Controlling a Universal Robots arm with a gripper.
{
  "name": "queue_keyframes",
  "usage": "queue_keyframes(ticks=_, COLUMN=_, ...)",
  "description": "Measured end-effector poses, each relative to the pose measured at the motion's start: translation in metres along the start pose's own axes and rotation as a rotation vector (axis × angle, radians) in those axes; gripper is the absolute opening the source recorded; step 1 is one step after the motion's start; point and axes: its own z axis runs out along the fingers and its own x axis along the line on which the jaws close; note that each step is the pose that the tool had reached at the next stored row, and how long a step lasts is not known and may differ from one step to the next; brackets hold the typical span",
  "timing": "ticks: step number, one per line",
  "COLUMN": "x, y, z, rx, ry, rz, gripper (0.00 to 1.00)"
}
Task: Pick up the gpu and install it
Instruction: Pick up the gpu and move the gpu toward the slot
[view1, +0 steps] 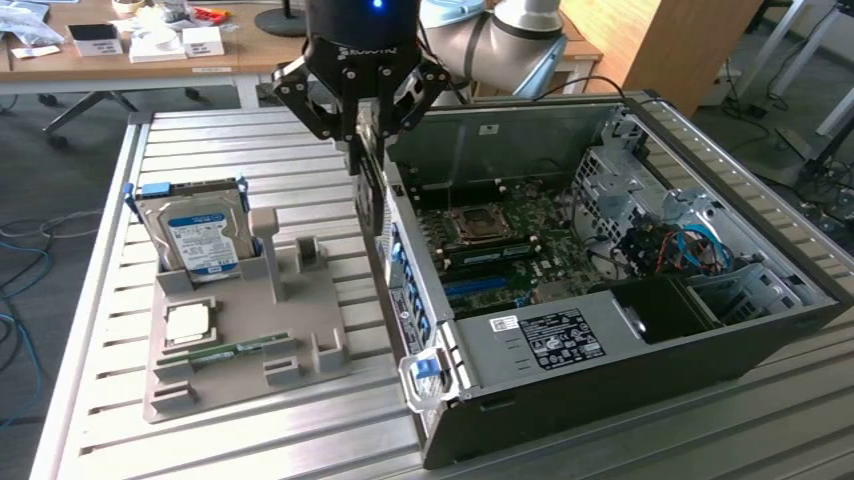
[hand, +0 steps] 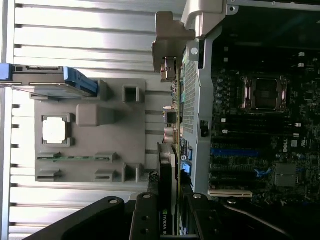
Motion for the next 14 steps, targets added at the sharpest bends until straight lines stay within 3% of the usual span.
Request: queue_keyframes(ticks=14, x=-0.031, y=0.0002, z=0.0007, rx=0.0000, ry=0.0000, rz=0.000, gripper=0.27)
